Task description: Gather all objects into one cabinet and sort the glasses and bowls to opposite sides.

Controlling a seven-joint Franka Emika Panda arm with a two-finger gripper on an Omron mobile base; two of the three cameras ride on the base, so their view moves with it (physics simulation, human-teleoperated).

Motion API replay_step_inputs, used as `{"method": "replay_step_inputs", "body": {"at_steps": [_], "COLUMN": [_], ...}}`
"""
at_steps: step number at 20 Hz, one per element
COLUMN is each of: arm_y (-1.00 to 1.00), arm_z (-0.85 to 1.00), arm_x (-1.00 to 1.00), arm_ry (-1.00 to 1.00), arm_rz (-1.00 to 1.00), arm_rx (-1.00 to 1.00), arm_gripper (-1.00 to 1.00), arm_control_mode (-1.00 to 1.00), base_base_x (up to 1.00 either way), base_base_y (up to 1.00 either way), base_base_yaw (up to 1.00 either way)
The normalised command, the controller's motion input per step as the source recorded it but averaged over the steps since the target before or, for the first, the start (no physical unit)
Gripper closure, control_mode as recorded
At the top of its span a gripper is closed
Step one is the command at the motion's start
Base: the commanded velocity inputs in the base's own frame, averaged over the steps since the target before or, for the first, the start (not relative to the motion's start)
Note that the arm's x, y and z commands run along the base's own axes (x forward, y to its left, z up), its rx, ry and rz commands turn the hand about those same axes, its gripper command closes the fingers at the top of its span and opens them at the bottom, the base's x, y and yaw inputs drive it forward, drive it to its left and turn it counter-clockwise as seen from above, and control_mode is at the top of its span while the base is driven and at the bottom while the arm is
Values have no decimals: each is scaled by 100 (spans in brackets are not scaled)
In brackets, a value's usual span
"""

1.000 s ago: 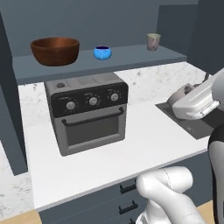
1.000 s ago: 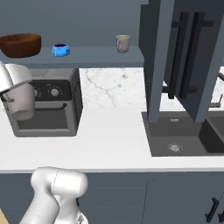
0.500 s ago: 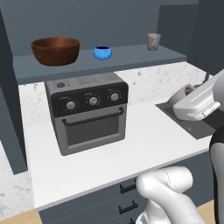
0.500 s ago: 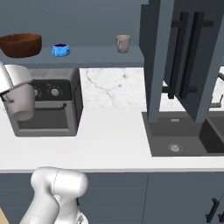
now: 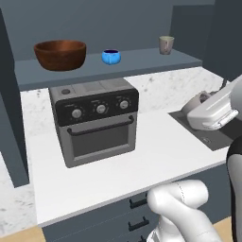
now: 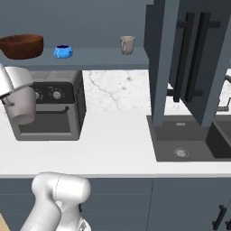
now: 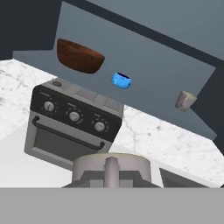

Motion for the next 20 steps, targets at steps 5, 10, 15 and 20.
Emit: {"method": "replay_step_inputs", "body": {"at_steps": [5, 10, 15, 20], "arm_y": [0, 0, -25, -1], "arm_z": [0, 0, 14, 43], "arm_x": [0, 18, 14, 14], "arm_ry": [0, 12, 12, 0], "arm_rz": [0, 0, -14, -18], "arm_rx": [0, 1, 3, 10], "arm_gripper": [100, 100, 100, 100], "arm_control_mode": [100, -100, -100, -100], "base_base_x": [14, 7, 0, 0], "base_base_y": [0, 0, 0, 0], "base_base_yaw": [0, 0, 0, 0]}}
